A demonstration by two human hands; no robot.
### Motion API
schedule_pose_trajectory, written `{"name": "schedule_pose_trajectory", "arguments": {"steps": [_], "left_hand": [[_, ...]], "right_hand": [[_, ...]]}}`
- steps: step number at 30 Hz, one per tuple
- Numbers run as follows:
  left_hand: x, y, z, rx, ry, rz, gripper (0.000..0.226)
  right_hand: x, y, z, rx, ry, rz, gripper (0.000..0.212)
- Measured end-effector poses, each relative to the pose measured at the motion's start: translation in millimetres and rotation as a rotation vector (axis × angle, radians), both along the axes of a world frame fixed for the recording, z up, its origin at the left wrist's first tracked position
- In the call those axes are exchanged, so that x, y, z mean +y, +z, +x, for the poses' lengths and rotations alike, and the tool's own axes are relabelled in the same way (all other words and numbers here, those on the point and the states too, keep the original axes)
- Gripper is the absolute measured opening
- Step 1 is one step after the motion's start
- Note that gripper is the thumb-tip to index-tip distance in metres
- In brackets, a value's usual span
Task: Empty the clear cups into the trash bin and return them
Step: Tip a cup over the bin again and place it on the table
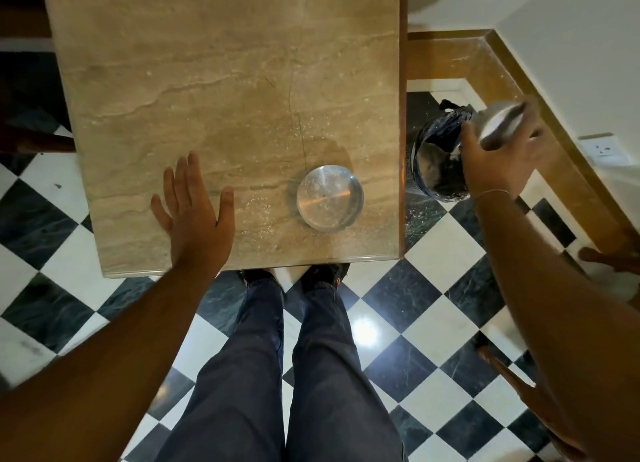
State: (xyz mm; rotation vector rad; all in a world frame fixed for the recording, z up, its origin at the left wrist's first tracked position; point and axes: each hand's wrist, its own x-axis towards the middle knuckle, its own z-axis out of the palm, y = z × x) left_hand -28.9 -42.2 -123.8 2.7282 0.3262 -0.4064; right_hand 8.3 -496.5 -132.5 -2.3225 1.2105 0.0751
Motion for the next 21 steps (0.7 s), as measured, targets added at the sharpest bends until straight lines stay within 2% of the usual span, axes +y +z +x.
{"name": "schedule_pose_trajectory", "arguments": {"steps": [2, 3, 6, 8, 10, 11, 14, 16, 19, 21], "left_hand": [[0.1, 2.8, -0.4, 0.003, -0.009, -0.010, 0.073], [1.1, 4.3, -0.5, 0.004, -0.011, -0.018, 0.073], [5.4, 6.0, 0.5, -0.025, -0.002, -0.010, 0.071], [6.3, 5.8, 1.2, -0.033, 0.013, -0.012, 0.070], [3.2, 7.3, -1.3, -0.005, -0.008, -0.039, 0.071], [2.5, 8.0, -2.6, -0.001, -0.015, -0.057, 0.073], [-2.2, 13.4, 2.0, -0.029, -0.002, -0.146, 0.082], [-10.3, 23.8, 6.0, -0.040, -0.041, -0.222, 0.090], [-30.4, 49.7, 10.8, -0.016, -0.181, -0.351, 0.110], [-44.9, 76.2, 20.2, 0.006, -0.284, -0.429, 0.127]], "right_hand": [[-2.2, -7.5, -18.2, 0.132, -0.064, 0.054, 0.111], [-0.5, -7.4, -20.6, 0.106, -0.091, 0.048, 0.112], [4.8, -4.1, 3.7, -0.129, -0.057, -0.037, 0.106], [12.8, -4.6, 8.5, -0.043, 0.006, -0.007, 0.111], [10.7, -12.3, -4.9, 0.119, -0.077, 0.068, 0.117], [7.8, -15.9, -8.1, 0.097, -0.107, 0.108, 0.116], [9.5, 3.9, 13.0, -0.168, -0.188, 0.378, 0.116], [25.2, 30.8, 18.6, -0.223, -0.200, 0.598, 0.106], [74.8, 76.7, 8.8, -0.281, -0.169, 1.031, 0.058], [114.3, 98.3, 8.8, -0.292, -0.189, 1.287, 0.049]]}}
